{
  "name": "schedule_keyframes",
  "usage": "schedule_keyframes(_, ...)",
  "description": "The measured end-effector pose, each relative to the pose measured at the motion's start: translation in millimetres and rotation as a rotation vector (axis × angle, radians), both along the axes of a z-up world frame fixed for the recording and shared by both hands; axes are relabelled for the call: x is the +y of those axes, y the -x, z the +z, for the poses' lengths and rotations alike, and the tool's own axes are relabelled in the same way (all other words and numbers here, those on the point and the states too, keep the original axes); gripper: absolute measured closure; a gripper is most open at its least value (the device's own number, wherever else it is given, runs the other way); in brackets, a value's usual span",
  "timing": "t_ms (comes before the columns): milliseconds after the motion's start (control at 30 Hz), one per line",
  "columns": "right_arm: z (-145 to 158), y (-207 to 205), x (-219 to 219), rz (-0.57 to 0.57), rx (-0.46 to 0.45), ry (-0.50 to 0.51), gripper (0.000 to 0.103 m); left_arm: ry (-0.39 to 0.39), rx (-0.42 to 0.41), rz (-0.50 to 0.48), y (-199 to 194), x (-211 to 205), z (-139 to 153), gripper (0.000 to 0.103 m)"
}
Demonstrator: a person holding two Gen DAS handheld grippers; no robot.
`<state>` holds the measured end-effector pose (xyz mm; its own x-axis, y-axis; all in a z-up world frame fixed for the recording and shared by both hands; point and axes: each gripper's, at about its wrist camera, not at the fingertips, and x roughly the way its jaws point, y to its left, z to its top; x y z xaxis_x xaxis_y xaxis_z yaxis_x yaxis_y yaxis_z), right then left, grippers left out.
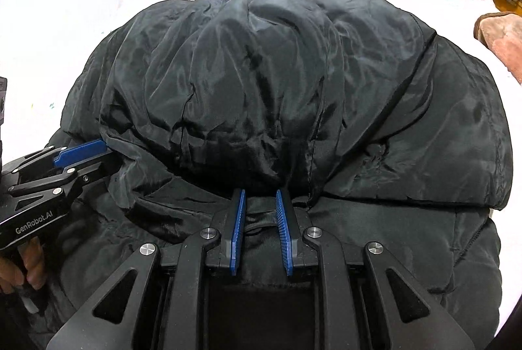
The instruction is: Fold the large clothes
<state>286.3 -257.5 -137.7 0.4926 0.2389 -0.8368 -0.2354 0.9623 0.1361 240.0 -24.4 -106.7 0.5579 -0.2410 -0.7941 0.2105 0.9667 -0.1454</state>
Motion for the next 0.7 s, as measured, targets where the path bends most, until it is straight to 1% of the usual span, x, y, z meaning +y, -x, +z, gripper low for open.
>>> schedule_keyframes(133,4,-9,3,-0.004,0.020,0.009,0.083,-0.008,0.002,0.002,-5,-6,1,0.064)
schedule_keyframes(267,5,-11,6,-0.006,0.009,0.018,0.083,-0.011,-0.006,0.004,-4,-9,-1,0.064)
schedule_keyframes(367,6,-12,6,-0.018,0.022,0.006,0.083,-0.006,0.023,0.012,-2,-8,6,0.064)
schedule_keyframes(433,15,-9,5,-0.017,0.031,0.006,0.083,0.023,0.041,0.019,2,-3,15,0.064)
schedule_keyframes(500,27,-4,1,-0.019,0.013,-0.011,0.083,0.050,0.024,0.013,7,2,26,0.064)
schedule_keyframes(600,48,0,-14,-0.038,-0.041,-0.052,0.082,0.046,-0.027,0.008,2,6,44,0.063)
schedule_keyframes(633,55,-3,-21,-0.054,-0.066,-0.054,0.080,0.047,-0.040,0.008,-4,6,50,0.063)
schedule_keyframes(700,67,-12,-32,-0.093,-0.113,-0.061,0.073,0.028,-0.069,0.010,-21,4,56,0.058)
